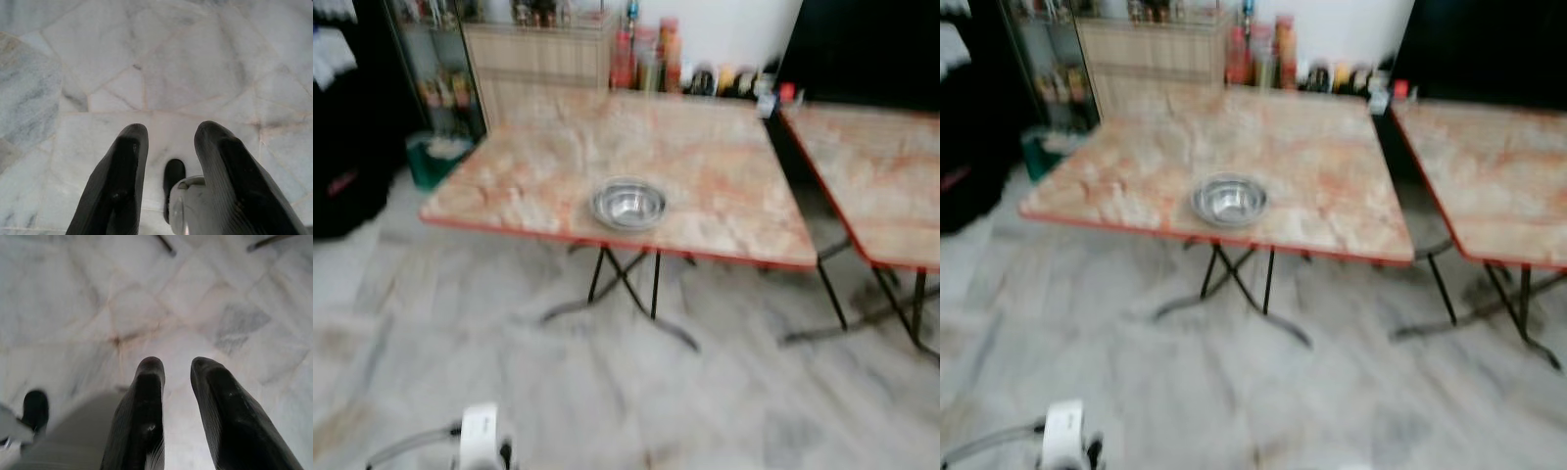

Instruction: Setting the table

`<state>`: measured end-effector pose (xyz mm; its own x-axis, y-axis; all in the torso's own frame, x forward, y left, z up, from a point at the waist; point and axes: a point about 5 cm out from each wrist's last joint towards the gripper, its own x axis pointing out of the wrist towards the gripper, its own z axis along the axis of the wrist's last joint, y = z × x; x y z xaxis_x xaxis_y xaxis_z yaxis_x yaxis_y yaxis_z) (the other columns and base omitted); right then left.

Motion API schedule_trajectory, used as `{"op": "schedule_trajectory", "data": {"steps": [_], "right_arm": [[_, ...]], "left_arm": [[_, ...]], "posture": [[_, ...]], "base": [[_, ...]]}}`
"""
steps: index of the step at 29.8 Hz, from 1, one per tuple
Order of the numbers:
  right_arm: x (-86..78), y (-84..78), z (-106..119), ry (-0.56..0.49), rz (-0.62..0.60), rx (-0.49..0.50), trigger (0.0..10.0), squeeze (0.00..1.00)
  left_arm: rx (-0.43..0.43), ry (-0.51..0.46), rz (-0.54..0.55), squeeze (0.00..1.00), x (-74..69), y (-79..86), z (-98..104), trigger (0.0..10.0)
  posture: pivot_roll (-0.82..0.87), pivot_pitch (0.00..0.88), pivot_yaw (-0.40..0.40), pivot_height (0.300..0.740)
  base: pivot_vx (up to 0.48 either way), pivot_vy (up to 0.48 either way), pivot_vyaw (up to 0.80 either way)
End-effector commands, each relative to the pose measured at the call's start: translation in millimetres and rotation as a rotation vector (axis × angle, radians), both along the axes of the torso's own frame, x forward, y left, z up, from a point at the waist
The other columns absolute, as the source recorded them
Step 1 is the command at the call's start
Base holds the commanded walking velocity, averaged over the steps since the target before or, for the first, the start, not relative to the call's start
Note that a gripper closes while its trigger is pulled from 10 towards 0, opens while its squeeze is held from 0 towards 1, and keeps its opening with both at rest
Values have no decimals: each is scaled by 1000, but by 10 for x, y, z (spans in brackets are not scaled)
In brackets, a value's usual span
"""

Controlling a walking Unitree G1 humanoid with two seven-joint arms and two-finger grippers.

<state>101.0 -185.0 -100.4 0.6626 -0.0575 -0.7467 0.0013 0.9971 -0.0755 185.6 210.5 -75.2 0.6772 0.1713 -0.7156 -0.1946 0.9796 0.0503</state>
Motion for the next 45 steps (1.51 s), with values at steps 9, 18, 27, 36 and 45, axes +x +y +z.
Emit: {"op": "schedule_trajectory", "data": {"steps": [9,18,27,36,45], "right_arm": [[983,-548,406,-113,-109,-28,10000,0],[929,-499,342,-47,-111,-2,10000,0],[725,-430,216,32,-115,8,10000,0],[815,-310,234,7,-111,37,10000,0],[855,-257,238,11,-109,54,10000,0]], "left_arm": [[-20,4,-15,0,28,-82,-5,10000],[-18,11,-9,0,16,-88,-13,10000],[-6,25,-6,0,7,-74,-19,10000],[-22,42,7,0,-4,-69,-30,10000],[-11,58,9,0,-28,-27,-37,10000]], "posture": [[78,0,-26,728],[78,0,-33,728],[78,0,-32,728],[49,0,-25,728],[59,0,-27,728]], "base": [[0,-377,0],[0,-382,0],[0,-459,0],[0,-33,0],[238,0,0]]}}
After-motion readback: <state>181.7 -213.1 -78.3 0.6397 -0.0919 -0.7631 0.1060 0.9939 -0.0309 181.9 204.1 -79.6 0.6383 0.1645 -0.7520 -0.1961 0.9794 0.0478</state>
